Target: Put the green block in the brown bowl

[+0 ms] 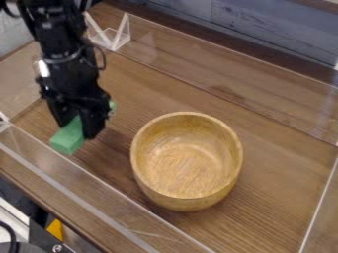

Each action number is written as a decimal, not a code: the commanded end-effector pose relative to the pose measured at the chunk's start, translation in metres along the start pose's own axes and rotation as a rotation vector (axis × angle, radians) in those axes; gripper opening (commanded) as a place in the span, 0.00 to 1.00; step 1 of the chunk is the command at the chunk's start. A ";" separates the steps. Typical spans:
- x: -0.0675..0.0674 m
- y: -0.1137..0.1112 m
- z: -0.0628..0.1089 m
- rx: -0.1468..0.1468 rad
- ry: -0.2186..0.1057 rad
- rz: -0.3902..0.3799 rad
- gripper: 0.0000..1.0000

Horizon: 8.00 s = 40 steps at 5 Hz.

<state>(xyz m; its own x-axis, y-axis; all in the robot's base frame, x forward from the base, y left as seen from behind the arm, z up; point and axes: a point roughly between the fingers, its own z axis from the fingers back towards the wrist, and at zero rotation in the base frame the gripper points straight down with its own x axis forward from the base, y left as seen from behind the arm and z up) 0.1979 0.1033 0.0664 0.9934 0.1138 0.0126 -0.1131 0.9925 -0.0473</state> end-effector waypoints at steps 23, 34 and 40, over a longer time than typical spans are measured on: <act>0.056 -0.094 0.100 0.035 -0.220 0.001 0.00; 0.090 -0.065 0.014 0.086 -0.186 -0.020 0.00; 0.099 -0.059 0.030 0.087 -0.174 0.125 1.00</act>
<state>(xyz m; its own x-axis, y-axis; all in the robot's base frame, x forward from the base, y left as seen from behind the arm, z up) 0.2935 0.0538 0.0785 0.9672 0.2299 0.1083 -0.2340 0.9718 0.0274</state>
